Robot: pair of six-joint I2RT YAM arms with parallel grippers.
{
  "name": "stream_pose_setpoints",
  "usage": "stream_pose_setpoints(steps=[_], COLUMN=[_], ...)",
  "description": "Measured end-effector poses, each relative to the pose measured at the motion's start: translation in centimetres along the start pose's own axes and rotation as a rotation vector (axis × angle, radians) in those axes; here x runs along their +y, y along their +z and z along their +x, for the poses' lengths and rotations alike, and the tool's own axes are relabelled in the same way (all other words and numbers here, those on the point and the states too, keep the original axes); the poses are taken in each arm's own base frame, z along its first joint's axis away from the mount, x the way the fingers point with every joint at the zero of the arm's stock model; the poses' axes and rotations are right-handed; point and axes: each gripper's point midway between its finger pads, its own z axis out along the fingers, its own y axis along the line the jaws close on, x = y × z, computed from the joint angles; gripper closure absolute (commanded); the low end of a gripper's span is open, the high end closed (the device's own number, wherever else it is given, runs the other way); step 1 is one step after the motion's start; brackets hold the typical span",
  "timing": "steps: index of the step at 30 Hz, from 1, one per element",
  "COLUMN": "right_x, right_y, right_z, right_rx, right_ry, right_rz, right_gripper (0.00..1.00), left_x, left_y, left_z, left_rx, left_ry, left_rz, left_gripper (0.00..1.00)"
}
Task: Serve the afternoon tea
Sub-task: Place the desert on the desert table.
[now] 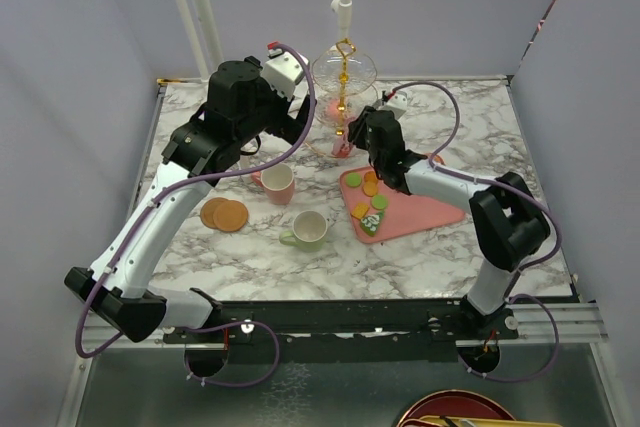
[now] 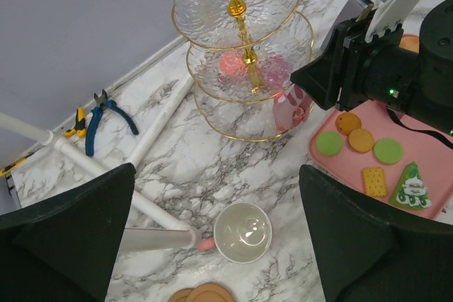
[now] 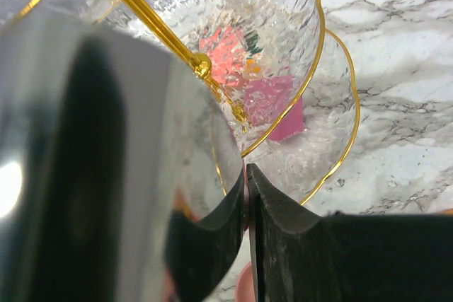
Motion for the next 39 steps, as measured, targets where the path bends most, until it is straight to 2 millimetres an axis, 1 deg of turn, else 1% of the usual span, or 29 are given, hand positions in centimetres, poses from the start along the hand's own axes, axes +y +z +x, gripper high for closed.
stream_pose_setpoints(steps=[3,8,13,18,23,30,36,39], right_x=[-0.4,-0.8,-2.2,-3.6,-4.5,-4.3,-2.5,-1.9], right_y=[0.5,0.6,-0.3,-1.7,-2.3,-2.3,-1.9,-1.7], right_z=[1.1,0.7,0.9,0.2,-0.4,-0.9,-3.1,-3.8], right_rx=[0.017,-0.009,-0.024,-0.047,-0.059,-0.066,-0.105,-0.116], right_ry=[0.002,0.01,0.004,-0.021,-0.037,-0.041,-0.006,0.007], right_rz=[0.015,0.032,0.065,0.097,0.115,0.113,0.083,0.071], right_gripper=[0.71,0.71,0.71,0.71,0.72,0.71,0.71,0.71], left_x=[0.0,0.1,0.1,0.1,0.1,0.1,0.1,0.1], left_y=[-0.1,-0.1,-0.1,-0.1,-0.1,-0.1,-0.2,-0.3], left_z=[-0.1,-0.1,0.0,0.0,0.0,0.0,-0.1,-0.1], left_rx=[-0.002,-0.003,-0.002,-0.002,-0.002,-0.002,-0.003,-0.007], left_ry=[0.003,0.008,0.009,0.01,0.01,0.009,0.01,0.01], left_rz=[0.0,-0.001,0.0,0.0,0.0,0.0,-0.001,-0.002], left_gripper=[0.01,0.01,0.01,0.01,0.01,0.01,0.01,0.01])
